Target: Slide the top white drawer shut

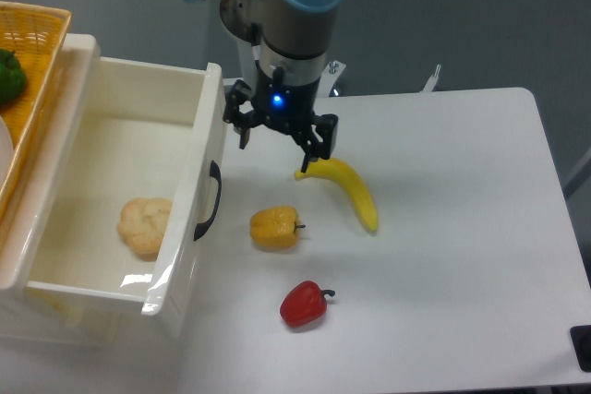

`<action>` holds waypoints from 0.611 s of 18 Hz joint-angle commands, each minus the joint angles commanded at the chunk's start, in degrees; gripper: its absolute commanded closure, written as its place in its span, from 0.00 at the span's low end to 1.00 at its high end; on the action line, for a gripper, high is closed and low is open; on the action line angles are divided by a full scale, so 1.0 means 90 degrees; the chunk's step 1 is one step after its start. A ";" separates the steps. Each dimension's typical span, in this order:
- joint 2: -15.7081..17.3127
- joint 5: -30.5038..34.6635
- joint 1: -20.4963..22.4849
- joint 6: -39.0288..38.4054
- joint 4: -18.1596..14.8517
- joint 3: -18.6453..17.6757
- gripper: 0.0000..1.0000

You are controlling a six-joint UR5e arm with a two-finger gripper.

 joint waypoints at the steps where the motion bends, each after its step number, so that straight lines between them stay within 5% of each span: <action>1: -0.0019 0.0000 0.0010 0.0010 0.0000 0.0000 0.00; 11: -0.0713 0.0947 -0.0048 -0.0098 0.0313 -0.0049 0.00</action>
